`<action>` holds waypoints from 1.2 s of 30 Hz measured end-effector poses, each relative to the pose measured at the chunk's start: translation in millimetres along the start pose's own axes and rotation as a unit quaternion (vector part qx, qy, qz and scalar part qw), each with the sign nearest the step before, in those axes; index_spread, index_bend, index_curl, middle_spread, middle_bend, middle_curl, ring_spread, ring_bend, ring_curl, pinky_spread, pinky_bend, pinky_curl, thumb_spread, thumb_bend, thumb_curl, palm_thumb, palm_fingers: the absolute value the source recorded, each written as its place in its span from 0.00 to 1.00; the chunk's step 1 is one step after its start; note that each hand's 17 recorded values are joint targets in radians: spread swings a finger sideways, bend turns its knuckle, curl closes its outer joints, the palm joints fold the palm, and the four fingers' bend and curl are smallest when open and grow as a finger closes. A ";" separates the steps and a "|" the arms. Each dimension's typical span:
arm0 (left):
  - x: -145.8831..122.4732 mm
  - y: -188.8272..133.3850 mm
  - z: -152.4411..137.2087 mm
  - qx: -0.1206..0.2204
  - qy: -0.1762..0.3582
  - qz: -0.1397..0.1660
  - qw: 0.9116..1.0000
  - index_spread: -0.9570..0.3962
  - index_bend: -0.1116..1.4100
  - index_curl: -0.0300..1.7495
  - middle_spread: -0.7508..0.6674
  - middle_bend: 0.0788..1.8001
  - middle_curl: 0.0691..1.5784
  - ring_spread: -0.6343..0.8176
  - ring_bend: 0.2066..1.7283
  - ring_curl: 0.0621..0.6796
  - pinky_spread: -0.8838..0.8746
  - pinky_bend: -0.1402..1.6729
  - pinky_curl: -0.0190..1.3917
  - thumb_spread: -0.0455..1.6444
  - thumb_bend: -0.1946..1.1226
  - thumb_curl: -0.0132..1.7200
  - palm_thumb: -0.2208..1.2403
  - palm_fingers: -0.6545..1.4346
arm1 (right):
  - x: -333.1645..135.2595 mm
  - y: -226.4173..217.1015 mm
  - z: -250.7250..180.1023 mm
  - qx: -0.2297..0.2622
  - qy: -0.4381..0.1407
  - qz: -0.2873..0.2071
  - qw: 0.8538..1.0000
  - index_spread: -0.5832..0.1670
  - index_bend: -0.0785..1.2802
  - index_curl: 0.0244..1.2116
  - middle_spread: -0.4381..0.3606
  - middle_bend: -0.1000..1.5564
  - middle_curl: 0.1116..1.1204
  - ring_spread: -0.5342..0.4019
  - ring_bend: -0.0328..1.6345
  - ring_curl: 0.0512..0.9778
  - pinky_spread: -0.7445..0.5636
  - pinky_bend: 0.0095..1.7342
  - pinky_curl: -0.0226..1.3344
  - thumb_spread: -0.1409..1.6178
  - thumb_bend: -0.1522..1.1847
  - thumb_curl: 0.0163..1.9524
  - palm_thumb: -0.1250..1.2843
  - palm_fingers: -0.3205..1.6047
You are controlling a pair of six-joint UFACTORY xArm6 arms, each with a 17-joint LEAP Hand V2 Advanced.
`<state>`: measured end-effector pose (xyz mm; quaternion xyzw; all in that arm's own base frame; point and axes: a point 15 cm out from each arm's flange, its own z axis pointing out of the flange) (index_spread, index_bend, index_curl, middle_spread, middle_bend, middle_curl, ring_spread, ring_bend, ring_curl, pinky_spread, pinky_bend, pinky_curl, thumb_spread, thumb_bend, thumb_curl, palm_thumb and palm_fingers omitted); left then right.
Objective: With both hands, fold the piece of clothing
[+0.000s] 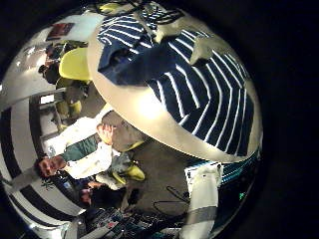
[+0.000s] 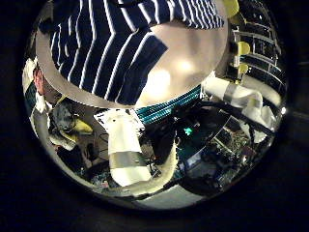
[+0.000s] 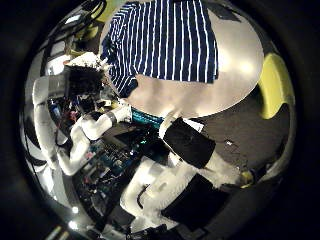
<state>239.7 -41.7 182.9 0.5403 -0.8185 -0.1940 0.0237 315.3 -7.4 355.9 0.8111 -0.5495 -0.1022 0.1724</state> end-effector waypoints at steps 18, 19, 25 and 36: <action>10.1 -18.4 47.5 0.015 -0.032 -0.013 0.999 0.73 0.20 0.23 0.59 0.26 0.27 0.56 0.35 0.17 0.65 0.27 0.21 0.57 0.18 0.21 0.41 0.51 | -16.9 11.2 -6.7 -0.013 -0.014 0.012 1.000 0.32 0.19 0.27 0.50 0.19 0.27 0.65 0.32 0.17 0.86 0.17 0.18 0.84 0.10 0.14 0.41 0.38; 9.2 -21.3 46.0 0.022 -0.032 -0.018 0.999 0.72 0.19 0.23 0.56 0.28 0.29 0.49 0.37 0.19 0.60 0.30 0.22 0.58 0.19 0.22 0.44 0.56 | -19.2 11.8 -6.7 -0.014 -0.017 0.011 1.000 0.32 0.19 0.27 0.50 0.20 0.27 0.65 0.32 0.17 0.86 0.17 0.18 0.84 0.10 0.14 0.41 0.38; -2.6 -37.8 25.6 0.072 -0.030 -0.044 0.996 0.60 0.20 0.25 0.39 0.41 0.41 0.19 0.58 0.40 0.31 0.53 0.31 0.65 0.24 0.25 0.63 0.79 | -22.5 12.4 -5.6 -0.018 -0.018 0.010 1.000 0.32 0.19 0.27 0.49 0.20 0.27 0.64 0.33 0.17 0.86 0.17 0.18 0.84 0.10 0.14 0.41 0.38; -35.5 -37.7 -22.9 0.094 -0.031 -0.052 0.994 0.40 0.27 0.39 0.21 0.45 0.56 0.10 0.70 0.63 0.16 0.68 0.41 0.69 0.21 0.29 0.72 0.78 | -48.5 -8.7 22.1 -0.032 -0.022 -0.016 0.999 0.37 0.16 0.24 0.37 0.20 0.28 0.52 0.42 0.22 0.80 0.22 0.20 0.79 0.10 0.15 0.44 0.39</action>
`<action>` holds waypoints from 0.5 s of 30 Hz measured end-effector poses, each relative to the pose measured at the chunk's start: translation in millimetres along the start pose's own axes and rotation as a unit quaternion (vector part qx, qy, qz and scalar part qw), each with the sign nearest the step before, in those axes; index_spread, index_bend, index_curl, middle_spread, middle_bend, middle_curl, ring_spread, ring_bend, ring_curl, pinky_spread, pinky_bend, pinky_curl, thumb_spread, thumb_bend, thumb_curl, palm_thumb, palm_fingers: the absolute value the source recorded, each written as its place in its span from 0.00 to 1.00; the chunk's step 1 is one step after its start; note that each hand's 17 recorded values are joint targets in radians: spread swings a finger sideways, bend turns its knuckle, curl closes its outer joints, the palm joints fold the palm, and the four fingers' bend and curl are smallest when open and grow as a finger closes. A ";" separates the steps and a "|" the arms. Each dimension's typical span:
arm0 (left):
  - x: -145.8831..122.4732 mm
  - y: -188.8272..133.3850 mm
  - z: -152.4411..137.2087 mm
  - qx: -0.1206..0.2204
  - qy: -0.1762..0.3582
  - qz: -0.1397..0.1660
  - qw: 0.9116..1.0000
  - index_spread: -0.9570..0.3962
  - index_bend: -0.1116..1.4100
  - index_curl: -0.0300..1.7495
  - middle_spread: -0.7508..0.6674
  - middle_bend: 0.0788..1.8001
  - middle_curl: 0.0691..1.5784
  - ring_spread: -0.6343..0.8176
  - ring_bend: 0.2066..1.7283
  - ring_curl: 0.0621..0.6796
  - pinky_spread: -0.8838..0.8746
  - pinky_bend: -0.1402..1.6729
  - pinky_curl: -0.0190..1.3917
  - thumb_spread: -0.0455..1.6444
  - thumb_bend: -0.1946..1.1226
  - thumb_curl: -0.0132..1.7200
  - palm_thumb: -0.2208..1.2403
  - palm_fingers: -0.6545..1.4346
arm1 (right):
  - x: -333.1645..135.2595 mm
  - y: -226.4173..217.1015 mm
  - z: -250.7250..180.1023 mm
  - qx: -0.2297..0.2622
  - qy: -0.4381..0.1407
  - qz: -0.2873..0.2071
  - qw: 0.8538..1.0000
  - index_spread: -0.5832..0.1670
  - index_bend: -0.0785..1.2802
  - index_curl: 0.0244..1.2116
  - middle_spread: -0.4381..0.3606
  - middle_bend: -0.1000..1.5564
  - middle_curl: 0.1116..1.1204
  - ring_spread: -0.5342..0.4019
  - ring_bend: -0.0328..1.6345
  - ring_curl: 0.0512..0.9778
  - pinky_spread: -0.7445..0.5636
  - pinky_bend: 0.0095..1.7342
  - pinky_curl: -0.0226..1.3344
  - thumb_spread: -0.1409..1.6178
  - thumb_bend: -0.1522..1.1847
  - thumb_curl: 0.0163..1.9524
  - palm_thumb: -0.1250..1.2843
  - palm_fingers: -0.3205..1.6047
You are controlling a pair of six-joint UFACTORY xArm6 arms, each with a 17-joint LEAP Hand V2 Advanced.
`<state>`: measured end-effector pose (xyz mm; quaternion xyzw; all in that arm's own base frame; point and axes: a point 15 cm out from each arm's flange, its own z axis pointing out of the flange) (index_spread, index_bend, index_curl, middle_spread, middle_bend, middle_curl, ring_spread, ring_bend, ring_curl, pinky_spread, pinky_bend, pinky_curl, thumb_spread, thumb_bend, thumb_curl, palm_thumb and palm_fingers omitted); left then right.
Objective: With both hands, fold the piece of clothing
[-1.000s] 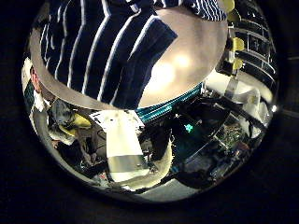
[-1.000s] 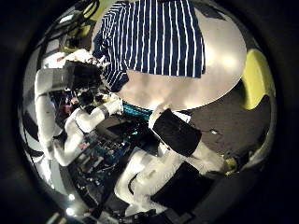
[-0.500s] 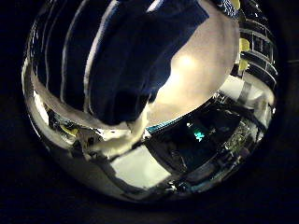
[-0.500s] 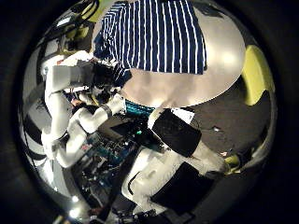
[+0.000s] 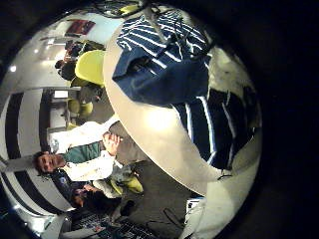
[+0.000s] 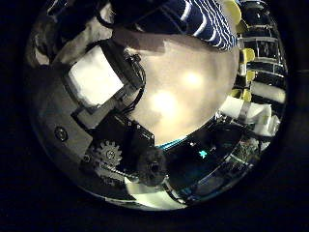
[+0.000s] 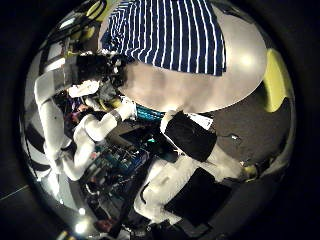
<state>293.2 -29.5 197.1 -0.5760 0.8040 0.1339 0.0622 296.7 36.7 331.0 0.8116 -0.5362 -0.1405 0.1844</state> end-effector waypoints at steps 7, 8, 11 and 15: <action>-5.3 -0.8 -12.9 -0.015 0.002 0.009 1.000 0.33 0.28 0.50 0.16 0.46 0.62 0.10 0.73 0.69 0.14 0.71 0.44 0.70 0.18 0.31 0.73 0.75 | -13.7 -34.5 63.7 0.001 0.010 0.006 1.000 0.40 0.17 0.23 0.39 0.24 0.31 0.46 0.44 0.24 0.75 0.24 0.19 0.75 0.10 0.16 0.44 0.38; -5.5 -0.4 -13.9 -0.016 0.002 0.010 1.000 0.32 0.28 0.52 0.15 0.46 0.63 0.10 0.73 0.69 0.14 0.71 0.44 0.70 0.18 0.31 0.74 0.75 | -14.9 -38.1 74.0 0.000 0.012 0.008 1.000 0.41 0.18 0.23 0.40 0.24 0.31 0.45 0.45 0.24 0.74 0.24 0.20 0.74 0.10 0.16 0.44 0.37; -6.2 0.1 -17.6 -0.018 0.004 0.015 1.000 0.30 0.27 0.56 0.13 0.46 0.65 0.10 0.74 0.70 0.14 0.72 0.45 0.71 0.16 0.32 0.74 0.74 | -18.2 -48.2 101.2 0.003 0.015 0.016 1.000 0.43 0.18 0.23 0.42 0.25 0.32 0.43 0.44 0.25 0.74 0.25 0.20 0.72 0.09 0.16 0.43 0.36; -7.2 1.5 -19.2 -0.022 0.003 0.017 1.000 0.28 0.26 0.62 0.12 0.47 0.67 0.11 0.76 0.72 0.14 0.73 0.46 0.71 0.15 0.33 0.74 0.73 | -21.0 -66.6 120.2 0.032 0.023 0.030 0.999 0.45 0.18 0.23 0.43 0.26 0.33 0.43 0.45 0.26 0.73 0.26 0.19 0.71 0.10 0.16 0.43 0.35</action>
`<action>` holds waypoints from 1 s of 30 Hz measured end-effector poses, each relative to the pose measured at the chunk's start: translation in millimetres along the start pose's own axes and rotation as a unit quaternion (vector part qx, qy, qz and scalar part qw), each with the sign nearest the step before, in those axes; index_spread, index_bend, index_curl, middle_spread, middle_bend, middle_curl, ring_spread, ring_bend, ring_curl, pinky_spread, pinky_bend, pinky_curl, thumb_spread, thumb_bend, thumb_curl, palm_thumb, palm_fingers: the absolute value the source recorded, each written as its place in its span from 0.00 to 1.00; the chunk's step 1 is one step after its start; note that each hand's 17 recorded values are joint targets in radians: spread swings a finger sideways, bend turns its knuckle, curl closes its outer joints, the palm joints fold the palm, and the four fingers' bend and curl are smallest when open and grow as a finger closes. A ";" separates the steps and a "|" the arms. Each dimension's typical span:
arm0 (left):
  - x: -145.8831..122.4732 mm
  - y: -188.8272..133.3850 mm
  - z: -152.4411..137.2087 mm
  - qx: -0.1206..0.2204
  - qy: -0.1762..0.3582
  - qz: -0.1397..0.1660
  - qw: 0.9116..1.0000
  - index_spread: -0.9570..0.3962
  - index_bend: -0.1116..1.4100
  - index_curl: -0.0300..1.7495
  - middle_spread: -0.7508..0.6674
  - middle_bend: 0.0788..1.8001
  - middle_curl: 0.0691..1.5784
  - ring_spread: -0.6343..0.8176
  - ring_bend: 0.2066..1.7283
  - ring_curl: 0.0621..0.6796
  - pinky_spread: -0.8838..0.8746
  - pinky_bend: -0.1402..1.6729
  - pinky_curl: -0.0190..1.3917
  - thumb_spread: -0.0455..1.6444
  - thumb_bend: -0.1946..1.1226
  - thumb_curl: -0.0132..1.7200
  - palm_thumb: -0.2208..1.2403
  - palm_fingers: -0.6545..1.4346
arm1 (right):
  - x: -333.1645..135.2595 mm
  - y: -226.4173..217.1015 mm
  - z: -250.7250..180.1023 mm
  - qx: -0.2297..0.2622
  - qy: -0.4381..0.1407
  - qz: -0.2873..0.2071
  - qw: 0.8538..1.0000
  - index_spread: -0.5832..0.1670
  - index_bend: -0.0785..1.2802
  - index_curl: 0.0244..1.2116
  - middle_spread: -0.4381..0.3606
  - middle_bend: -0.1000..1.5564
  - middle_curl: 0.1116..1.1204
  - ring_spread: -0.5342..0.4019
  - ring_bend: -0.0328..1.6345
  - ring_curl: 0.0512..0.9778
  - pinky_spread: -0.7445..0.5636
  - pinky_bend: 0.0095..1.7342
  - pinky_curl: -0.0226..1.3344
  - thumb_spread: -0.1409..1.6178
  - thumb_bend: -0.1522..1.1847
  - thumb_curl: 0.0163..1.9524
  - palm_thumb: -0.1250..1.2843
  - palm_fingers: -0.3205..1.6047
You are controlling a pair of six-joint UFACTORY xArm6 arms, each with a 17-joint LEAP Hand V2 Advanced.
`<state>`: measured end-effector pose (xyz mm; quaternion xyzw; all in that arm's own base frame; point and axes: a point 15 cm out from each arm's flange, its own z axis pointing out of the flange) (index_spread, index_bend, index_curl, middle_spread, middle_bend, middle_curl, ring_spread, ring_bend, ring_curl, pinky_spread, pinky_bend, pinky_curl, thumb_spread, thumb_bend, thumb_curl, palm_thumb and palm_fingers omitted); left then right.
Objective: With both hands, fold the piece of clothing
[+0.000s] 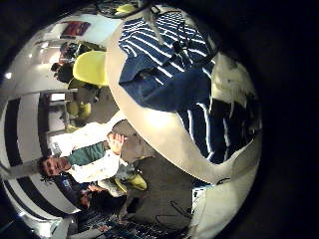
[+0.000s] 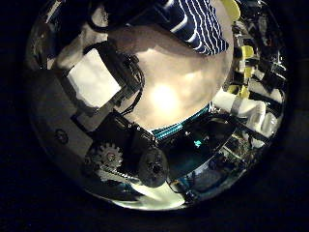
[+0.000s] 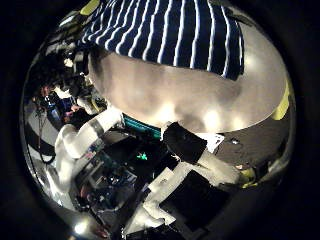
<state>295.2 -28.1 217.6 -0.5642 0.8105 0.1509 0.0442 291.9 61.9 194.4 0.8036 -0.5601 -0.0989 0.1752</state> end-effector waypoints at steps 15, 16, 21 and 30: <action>-2.9 4.1 -4.4 -0.005 0.000 -0.001 1.000 0.26 0.20 0.77 0.08 0.46 0.72 0.11 0.77 0.73 0.15 0.74 0.47 0.72 0.14 0.34 0.75 0.72 | 0.4 -13.1 39.6 -0.048 0.074 -0.002 0.996 0.41 0.19 0.26 0.38 0.29 0.35 0.35 0.49 0.29 0.63 0.28 0.19 0.68 0.11 0.17 0.50 0.41; -3.1 4.2 -4.9 -0.005 0.000 -0.001 1.000 0.27 0.19 0.78 0.08 0.46 0.72 0.11 0.77 0.73 0.15 0.74 0.47 0.72 0.14 0.34 0.75 0.72 | 2.2 -13.8 39.6 -0.049 0.079 -0.001 0.996 0.40 0.18 0.26 0.36 0.29 0.36 0.32 0.52 0.30 0.58 0.32 0.19 0.67 0.11 0.18 0.52 0.46; -4.2 2.4 -8.6 -0.001 0.000 -0.001 1.000 0.27 0.19 0.81 0.07 0.46 0.73 0.11 0.77 0.73 0.15 0.74 0.47 0.72 0.14 0.34 0.75 0.72 | 4.2 -16.3 37.0 -0.044 0.084 0.004 0.996 0.27 0.23 0.29 0.19 0.39 0.44 0.25 0.61 0.37 0.33 0.48 0.24 0.66 0.12 0.20 0.62 0.72; -5.4 8.8 -9.6 -0.010 0.000 0.014 1.000 0.30 0.19 0.85 0.06 0.45 0.74 0.11 0.77 0.73 0.15 0.74 0.47 0.71 0.14 0.35 0.75 0.72 | 11.2 -34.0 12.1 0.028 0.076 0.018 0.997 0.21 0.60 0.53 0.20 0.62 0.65 0.27 0.72 0.53 0.32 0.65 0.39 0.72 0.14 0.23 0.75 0.79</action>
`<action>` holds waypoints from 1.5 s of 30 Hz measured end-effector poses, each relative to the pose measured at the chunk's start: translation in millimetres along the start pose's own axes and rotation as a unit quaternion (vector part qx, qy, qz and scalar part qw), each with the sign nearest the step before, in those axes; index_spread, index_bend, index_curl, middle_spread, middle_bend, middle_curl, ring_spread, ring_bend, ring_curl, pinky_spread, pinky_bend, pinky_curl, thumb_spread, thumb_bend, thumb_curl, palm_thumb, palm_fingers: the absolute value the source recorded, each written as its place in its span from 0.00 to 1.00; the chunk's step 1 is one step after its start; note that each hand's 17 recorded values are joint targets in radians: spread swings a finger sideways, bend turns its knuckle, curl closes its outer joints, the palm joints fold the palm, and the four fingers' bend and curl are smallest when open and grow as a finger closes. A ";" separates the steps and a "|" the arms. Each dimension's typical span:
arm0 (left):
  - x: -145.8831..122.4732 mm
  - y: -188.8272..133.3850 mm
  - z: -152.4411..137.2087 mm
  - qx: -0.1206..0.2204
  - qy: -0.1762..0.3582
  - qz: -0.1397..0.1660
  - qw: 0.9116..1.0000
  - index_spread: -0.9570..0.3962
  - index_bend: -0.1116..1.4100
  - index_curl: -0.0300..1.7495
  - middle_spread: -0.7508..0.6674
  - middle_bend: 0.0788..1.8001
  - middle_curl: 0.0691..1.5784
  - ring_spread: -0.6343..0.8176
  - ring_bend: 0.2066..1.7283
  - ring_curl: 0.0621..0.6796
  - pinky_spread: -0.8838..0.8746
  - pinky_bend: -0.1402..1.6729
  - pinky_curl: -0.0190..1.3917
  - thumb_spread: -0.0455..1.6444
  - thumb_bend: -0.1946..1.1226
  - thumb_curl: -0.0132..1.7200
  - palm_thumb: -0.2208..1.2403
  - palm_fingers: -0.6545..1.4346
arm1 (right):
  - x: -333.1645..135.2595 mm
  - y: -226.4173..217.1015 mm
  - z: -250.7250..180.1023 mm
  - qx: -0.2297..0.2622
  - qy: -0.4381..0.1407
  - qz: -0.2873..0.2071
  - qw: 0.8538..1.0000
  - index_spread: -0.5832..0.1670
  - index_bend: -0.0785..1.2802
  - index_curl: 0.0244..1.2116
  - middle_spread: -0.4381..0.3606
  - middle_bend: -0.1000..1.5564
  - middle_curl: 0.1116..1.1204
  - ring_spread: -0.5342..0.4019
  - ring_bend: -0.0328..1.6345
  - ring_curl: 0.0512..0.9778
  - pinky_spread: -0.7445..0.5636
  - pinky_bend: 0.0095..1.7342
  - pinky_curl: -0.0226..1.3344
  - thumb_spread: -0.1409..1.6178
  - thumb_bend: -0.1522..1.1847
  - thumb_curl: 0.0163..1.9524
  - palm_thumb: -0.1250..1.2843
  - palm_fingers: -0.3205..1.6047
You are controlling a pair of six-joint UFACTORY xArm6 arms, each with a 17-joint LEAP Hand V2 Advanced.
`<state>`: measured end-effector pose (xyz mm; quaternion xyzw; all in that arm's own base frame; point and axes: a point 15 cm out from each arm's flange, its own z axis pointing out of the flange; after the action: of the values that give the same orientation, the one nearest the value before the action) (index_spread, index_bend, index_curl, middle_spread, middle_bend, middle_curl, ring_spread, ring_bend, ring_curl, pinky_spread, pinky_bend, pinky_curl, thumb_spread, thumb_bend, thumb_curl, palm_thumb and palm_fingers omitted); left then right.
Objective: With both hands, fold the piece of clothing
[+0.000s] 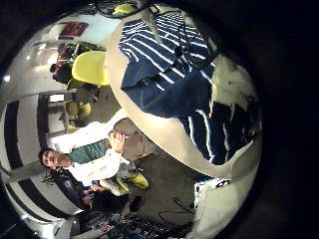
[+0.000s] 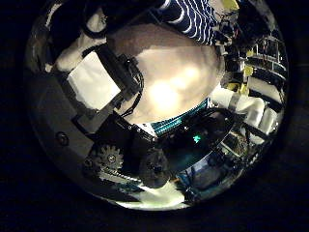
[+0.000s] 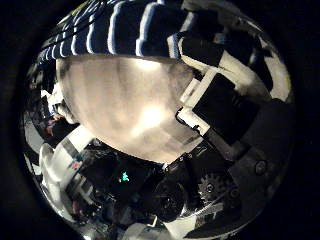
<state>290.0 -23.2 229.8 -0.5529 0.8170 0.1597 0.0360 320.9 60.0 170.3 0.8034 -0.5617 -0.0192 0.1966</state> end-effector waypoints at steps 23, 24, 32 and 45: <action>-20.9 33.6 -56.8 -0.025 0.016 0.042 0.999 0.36 0.18 0.88 0.06 0.44 0.73 0.10 0.75 0.71 0.14 0.73 0.47 0.71 0.14 0.33 0.72 0.72 | 44.1 39.3 -133.9 0.116 -0.009 0.034 0.993 0.27 0.80 0.79 0.28 0.79 0.84 0.29 0.85 0.76 0.39 0.77 0.62 0.83 0.11 0.29 0.77 0.65; -23.1 32.5 -63.2 -0.025 0.016 0.042 0.999 0.36 0.18 0.88 0.06 0.44 0.73 0.10 0.75 0.71 0.14 0.73 0.47 0.71 0.14 0.33 0.72 0.72 | 46.2 39.2 -142.5 0.122 -0.009 0.036 0.992 0.27 0.80 0.80 0.28 0.79 0.84 0.29 0.86 0.77 0.40 0.77 0.63 0.83 0.11 0.29 0.77 0.65; -46.3 0.2 -90.9 -0.035 0.009 0.034 0.999 0.37 0.18 0.88 0.05 0.44 0.73 0.10 0.75 0.71 0.14 0.72 0.47 0.71 0.14 0.33 0.73 0.72 | 58.5 17.0 -192.6 0.141 -0.011 0.046 0.989 0.29 0.81 0.82 0.30 0.81 0.84 0.29 0.86 0.79 0.40 0.76 0.68 0.82 0.11 0.31 0.78 0.64; -81.1 -118.1 -43.8 -0.074 -0.011 0.029 0.997 0.40 0.19 0.88 0.05 0.45 0.73 0.11 0.75 0.73 0.14 0.70 0.48 0.71 0.13 0.33 0.73 0.69 | 63.1 -116.3 -165.1 0.073 -0.008 0.037 0.997 0.31 0.81 0.83 0.29 0.81 0.84 0.30 0.86 0.82 0.39 0.74 0.73 0.82 0.11 0.32 0.77 0.63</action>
<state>434.5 -3.9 264.2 -0.5282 0.8183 0.2265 -0.0010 489.8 85.1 295.3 0.7938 -0.5928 0.0230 0.1341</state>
